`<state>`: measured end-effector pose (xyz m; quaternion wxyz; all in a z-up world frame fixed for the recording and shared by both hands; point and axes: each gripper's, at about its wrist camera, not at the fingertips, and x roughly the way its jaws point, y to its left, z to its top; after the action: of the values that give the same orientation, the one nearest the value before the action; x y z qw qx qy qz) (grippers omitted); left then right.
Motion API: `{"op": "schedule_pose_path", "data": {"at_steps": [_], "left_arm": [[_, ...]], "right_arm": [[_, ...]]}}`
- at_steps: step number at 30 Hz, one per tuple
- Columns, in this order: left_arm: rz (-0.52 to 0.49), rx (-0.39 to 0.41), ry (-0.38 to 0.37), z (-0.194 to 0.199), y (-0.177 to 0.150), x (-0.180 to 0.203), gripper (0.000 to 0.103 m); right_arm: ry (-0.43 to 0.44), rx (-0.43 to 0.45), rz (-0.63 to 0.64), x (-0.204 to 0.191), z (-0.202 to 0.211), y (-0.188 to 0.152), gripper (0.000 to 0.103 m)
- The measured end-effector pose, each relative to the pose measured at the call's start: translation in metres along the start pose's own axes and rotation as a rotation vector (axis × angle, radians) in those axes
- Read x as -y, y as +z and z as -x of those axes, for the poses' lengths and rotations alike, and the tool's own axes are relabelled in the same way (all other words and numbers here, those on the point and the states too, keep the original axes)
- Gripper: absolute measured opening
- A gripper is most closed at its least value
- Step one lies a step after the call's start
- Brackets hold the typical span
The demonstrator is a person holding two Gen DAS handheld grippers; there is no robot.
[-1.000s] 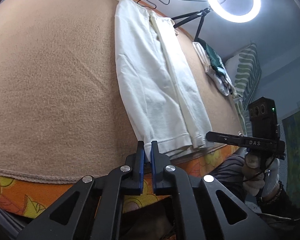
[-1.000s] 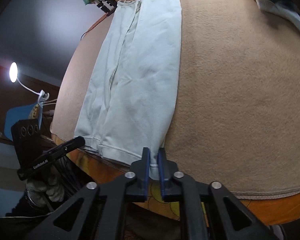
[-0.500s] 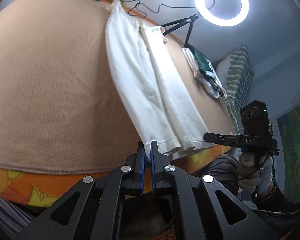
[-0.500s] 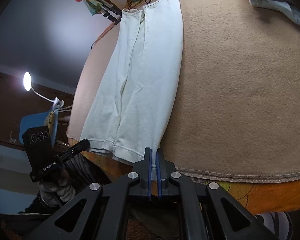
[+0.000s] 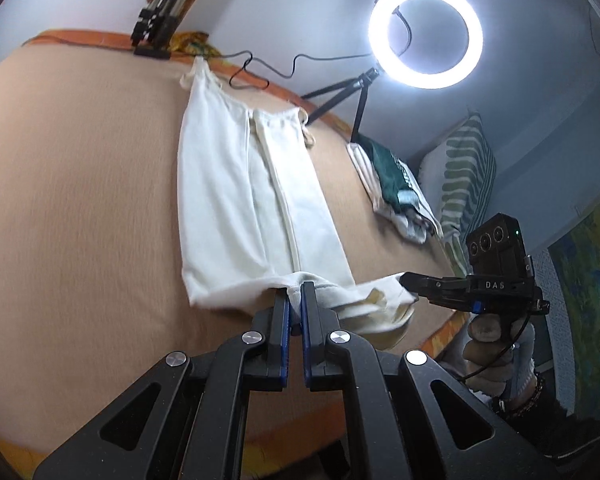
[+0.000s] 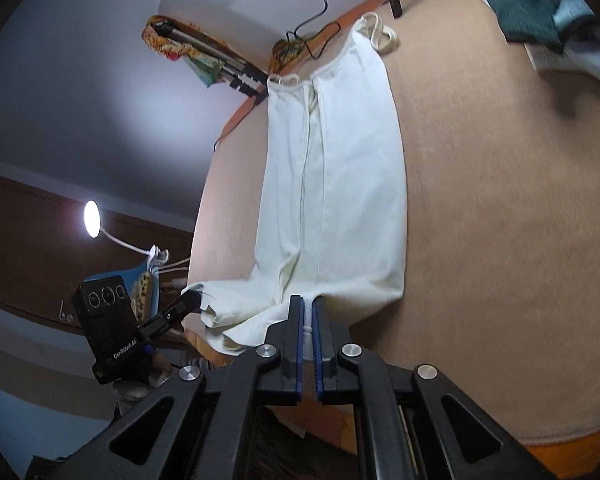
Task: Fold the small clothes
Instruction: 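Close both tools on the hem of the folded camisole, then lift the hem with both tools and fold it toward the straps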
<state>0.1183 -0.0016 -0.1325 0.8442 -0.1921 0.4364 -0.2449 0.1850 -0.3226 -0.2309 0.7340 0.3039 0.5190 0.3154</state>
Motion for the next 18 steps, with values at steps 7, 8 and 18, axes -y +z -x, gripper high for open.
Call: {"op": "schedule_pose_path", "data": {"at_steps": [7, 8, 18], "left_arm": [[0.015, 0.008, 0.023, -0.021, 0.034, -0.015, 0.003], [0.017, 0.009, 0.028, -0.023, 0.037, -0.017, 0.003], [0.049, -0.019, 0.074, -0.060, 0.064, -0.045, 0.003]], "right_arm": [[-0.029, 0.005, -0.032, 0.008, -0.023, 0.048, 0.002], [-0.033, 0.004, -0.041, 0.010, -0.026, 0.054, 0.002], [-0.092, -0.008, -0.113, 0.036, -0.061, 0.097, 0.002]]}}
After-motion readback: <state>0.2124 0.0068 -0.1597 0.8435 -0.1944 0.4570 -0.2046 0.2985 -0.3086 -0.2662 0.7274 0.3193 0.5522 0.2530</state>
